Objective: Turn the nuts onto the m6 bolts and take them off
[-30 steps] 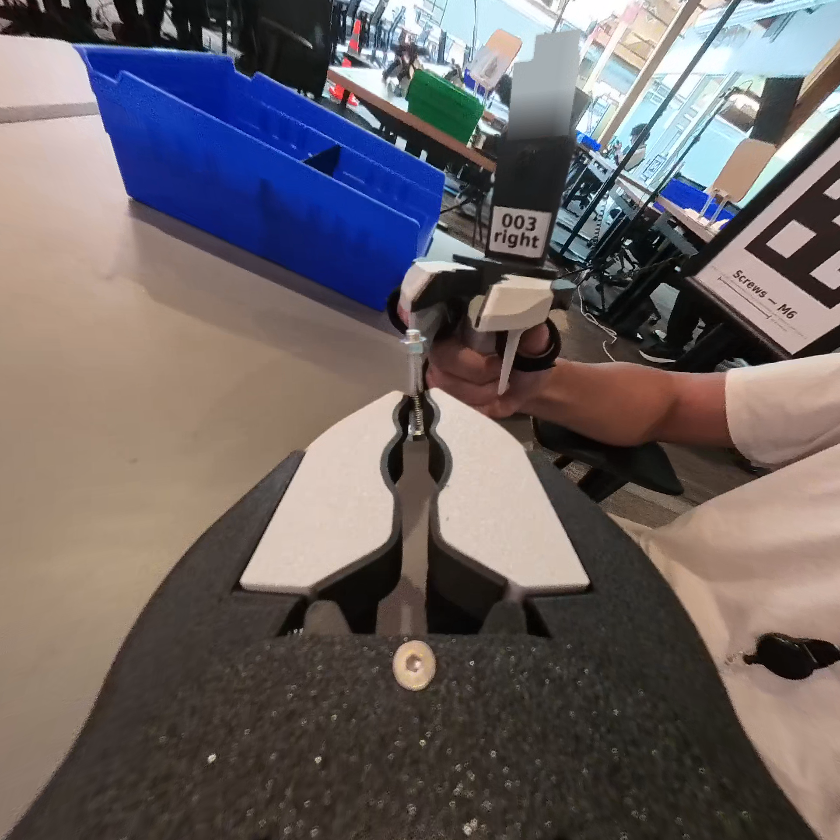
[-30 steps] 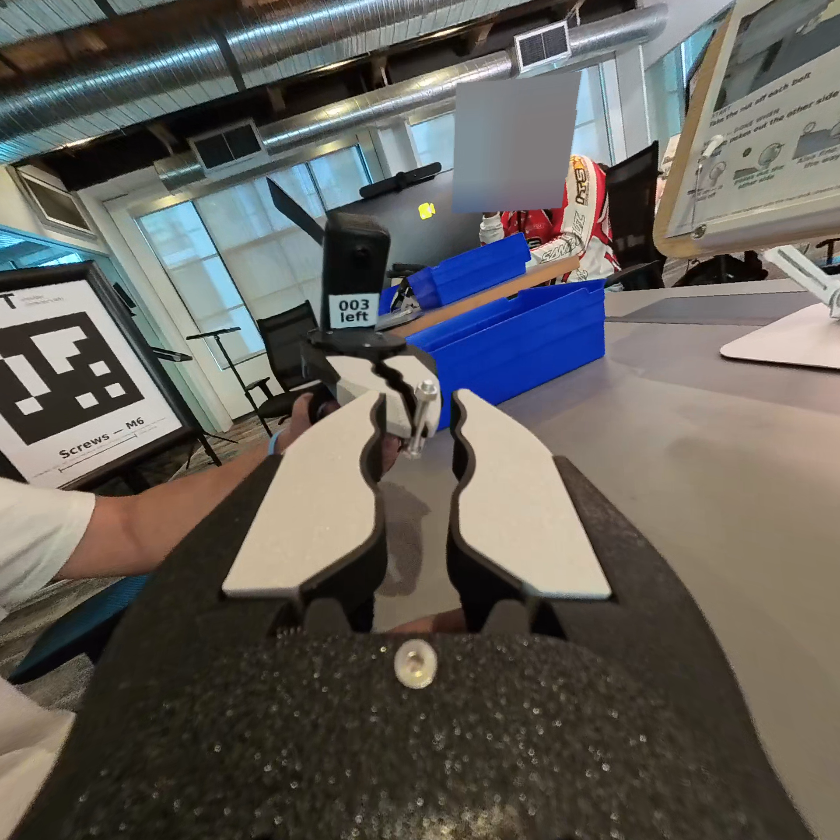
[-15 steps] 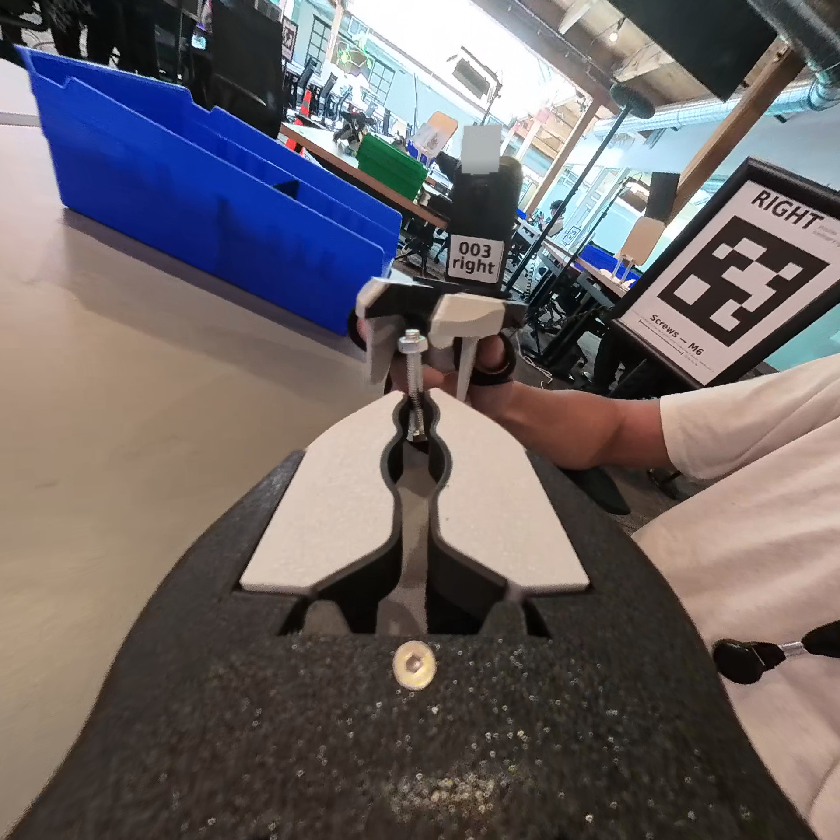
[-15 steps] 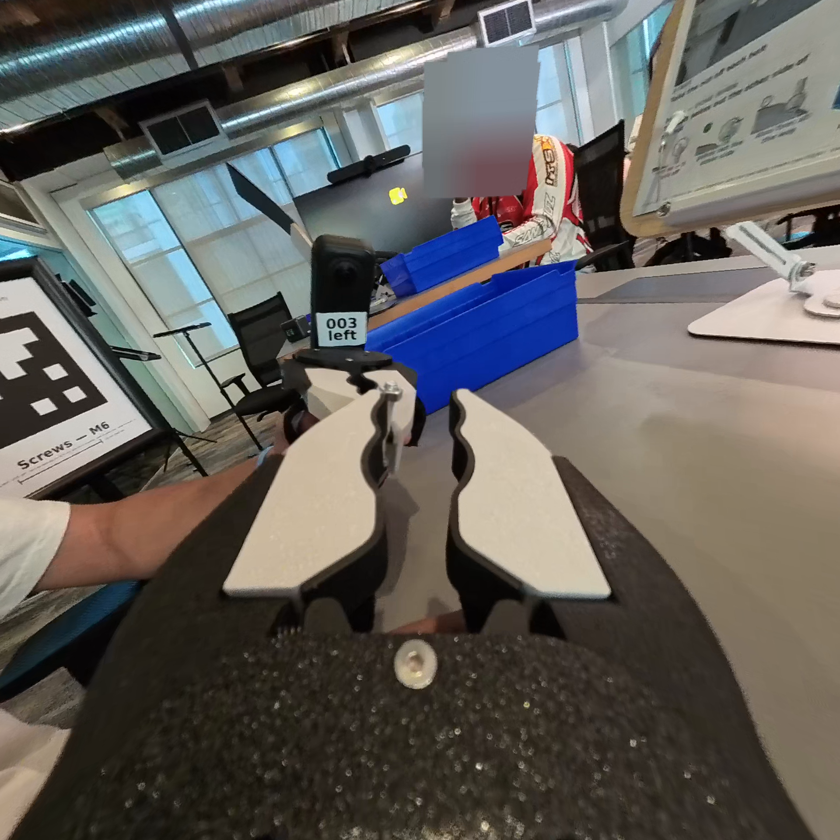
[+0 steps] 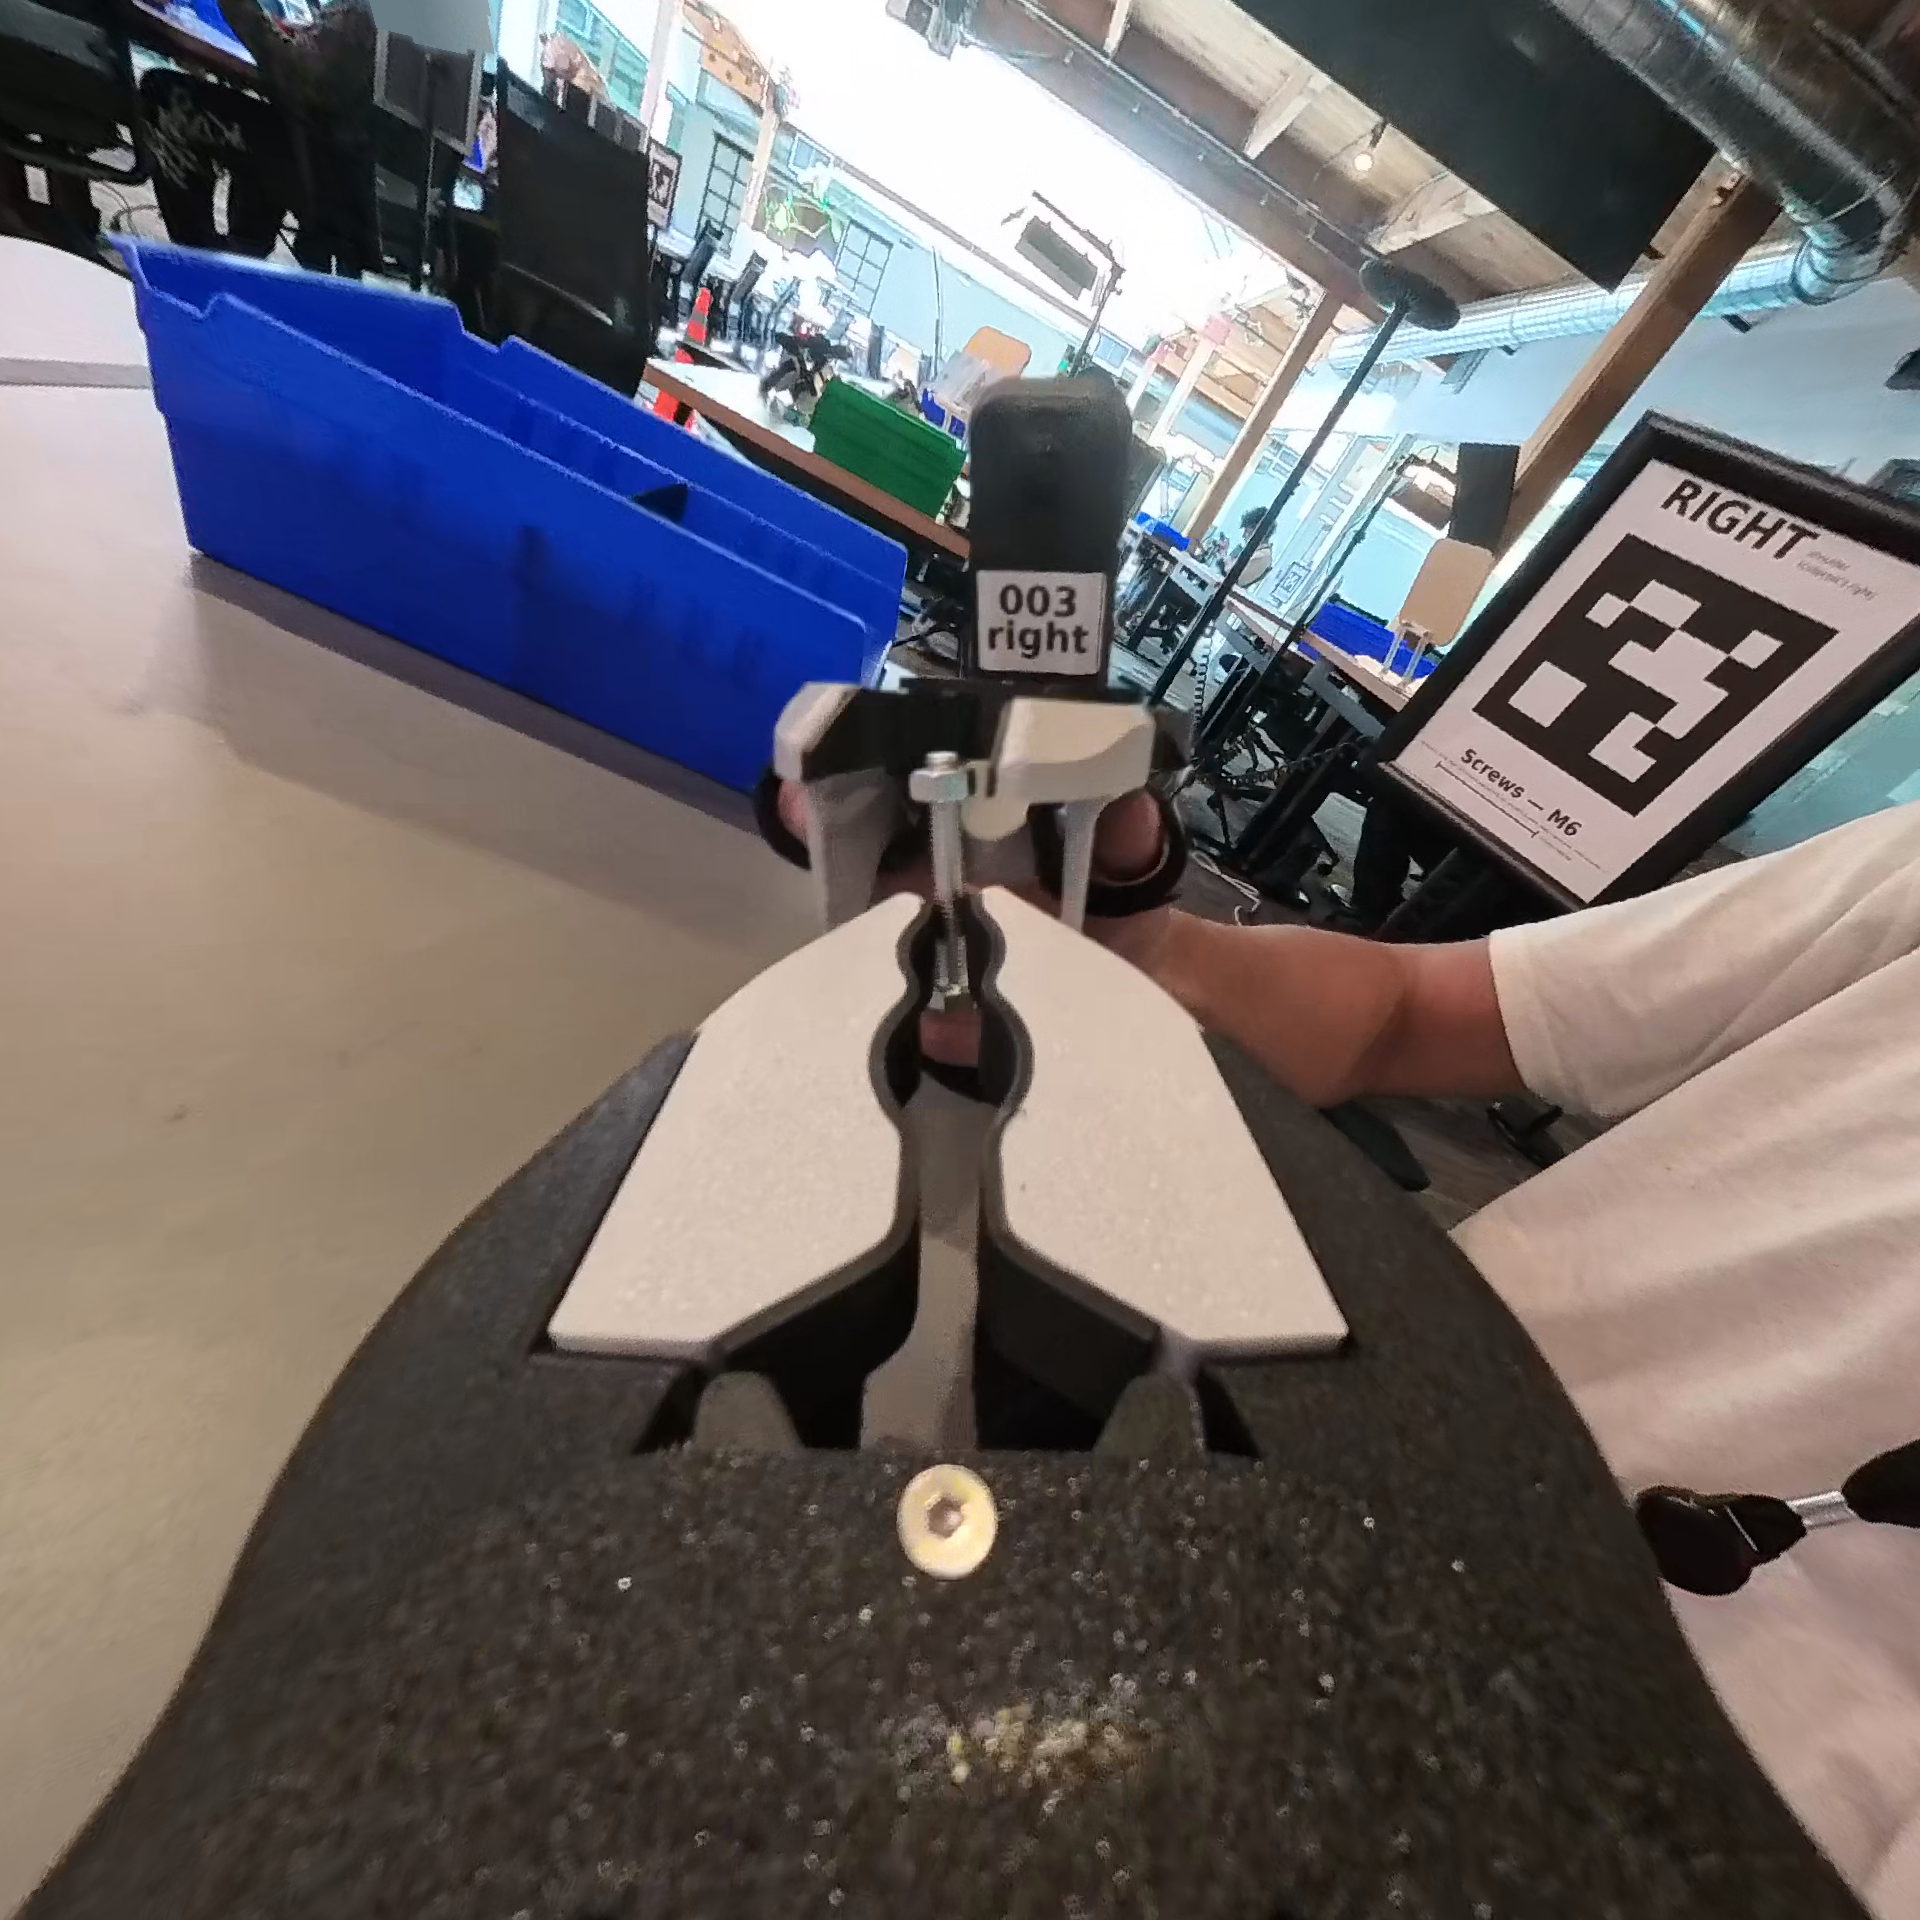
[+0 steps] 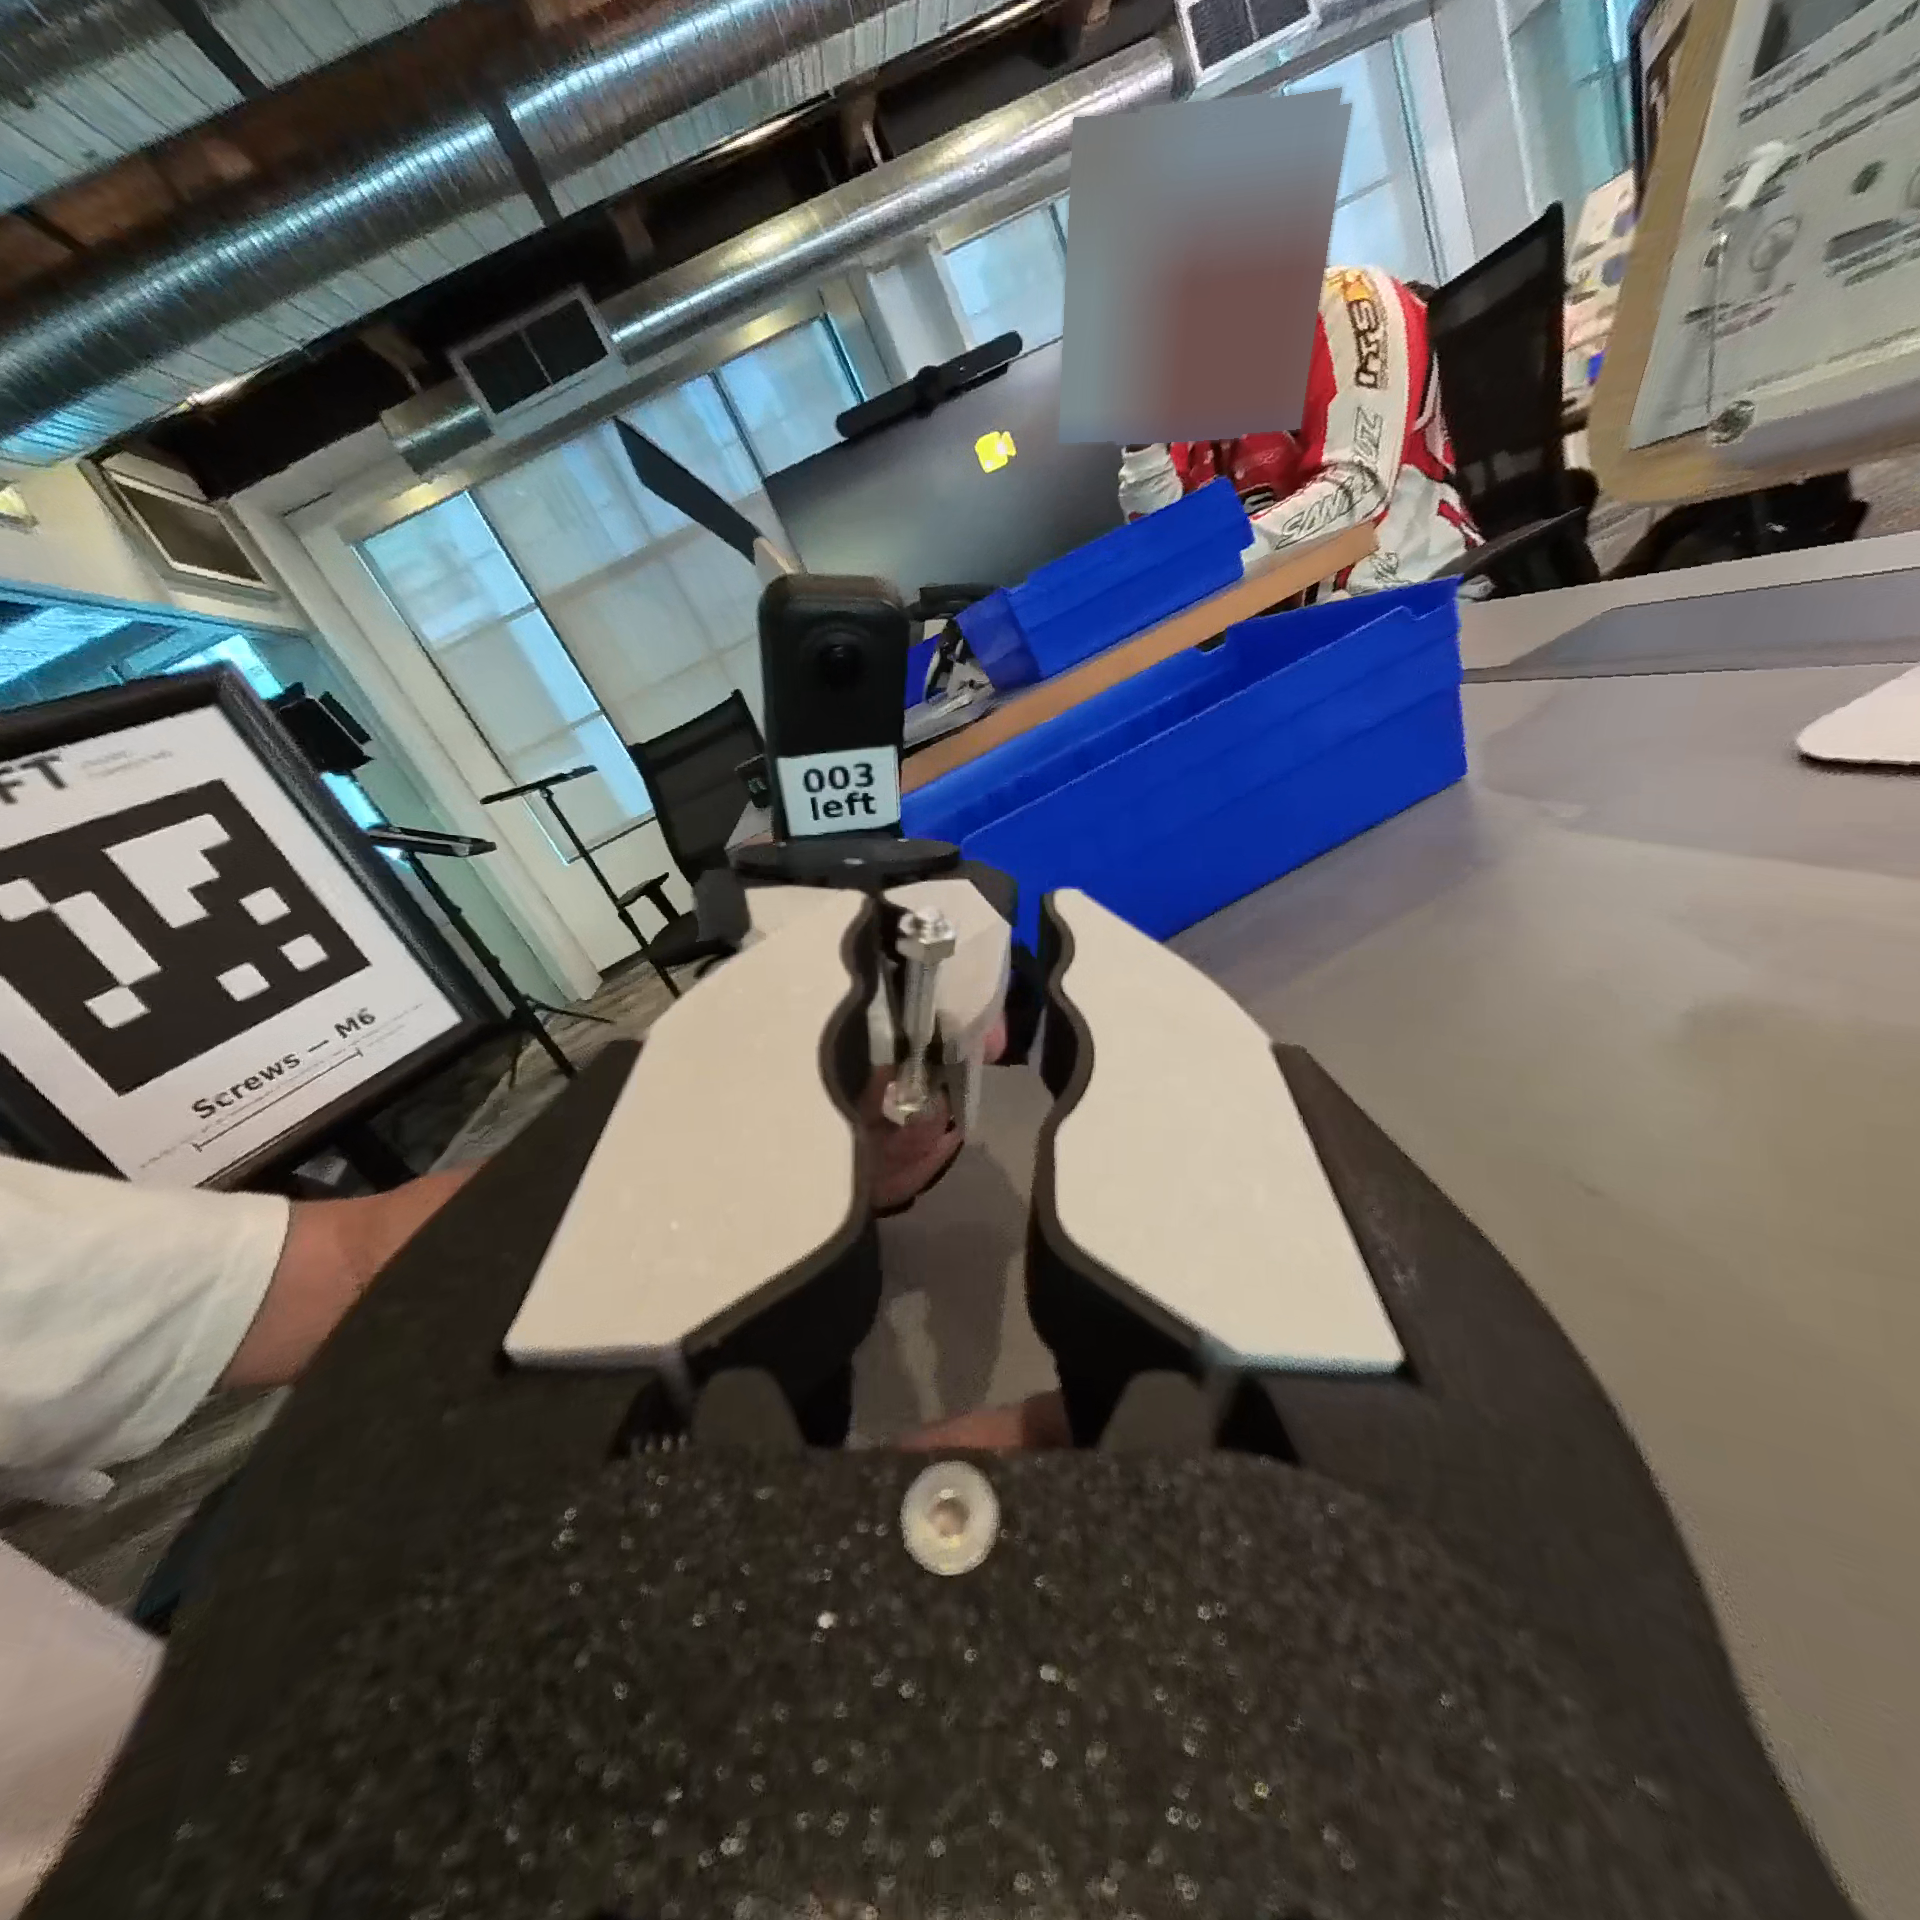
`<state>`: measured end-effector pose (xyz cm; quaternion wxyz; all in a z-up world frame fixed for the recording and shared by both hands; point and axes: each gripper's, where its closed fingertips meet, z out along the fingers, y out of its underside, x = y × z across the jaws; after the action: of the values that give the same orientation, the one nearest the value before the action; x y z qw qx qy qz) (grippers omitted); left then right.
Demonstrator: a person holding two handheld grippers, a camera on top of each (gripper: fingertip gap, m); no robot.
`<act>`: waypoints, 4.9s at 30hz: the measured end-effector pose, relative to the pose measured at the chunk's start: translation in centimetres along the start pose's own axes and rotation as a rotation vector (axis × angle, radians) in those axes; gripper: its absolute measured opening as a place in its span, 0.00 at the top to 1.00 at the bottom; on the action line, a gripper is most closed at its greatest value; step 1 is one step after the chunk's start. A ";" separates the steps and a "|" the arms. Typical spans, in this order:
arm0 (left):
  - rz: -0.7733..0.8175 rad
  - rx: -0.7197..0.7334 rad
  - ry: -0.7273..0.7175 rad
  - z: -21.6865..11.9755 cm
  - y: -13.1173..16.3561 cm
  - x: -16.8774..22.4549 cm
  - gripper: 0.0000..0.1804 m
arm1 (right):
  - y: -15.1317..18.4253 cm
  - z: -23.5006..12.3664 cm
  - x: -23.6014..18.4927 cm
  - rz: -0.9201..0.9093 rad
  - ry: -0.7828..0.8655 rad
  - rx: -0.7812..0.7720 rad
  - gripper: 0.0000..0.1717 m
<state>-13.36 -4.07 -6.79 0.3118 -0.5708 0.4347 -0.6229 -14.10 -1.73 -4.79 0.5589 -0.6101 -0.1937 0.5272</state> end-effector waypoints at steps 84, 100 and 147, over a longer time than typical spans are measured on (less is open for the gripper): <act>-0.003 0.082 0.075 -1.4 -2.3 2.1 0.97 | -1.3 0.2 -1.7 0.039 -0.118 0.048 0.81; -0.008 0.091 0.093 -1.7 -2.6 2.3 0.97 | -1.2 -0.6 -0.8 0.067 -0.114 0.051 0.81; -0.206 0.025 0.377 -1.2 -0.9 4.5 0.98 | -0.1 -2.3 -4.8 -0.573 -0.178 -0.243 0.96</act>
<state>-15.09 -7.50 -3.98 0.1667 -0.4815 0.4169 -0.7527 -13.81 -6.76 -3.09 0.5887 -0.5443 -0.4672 0.3727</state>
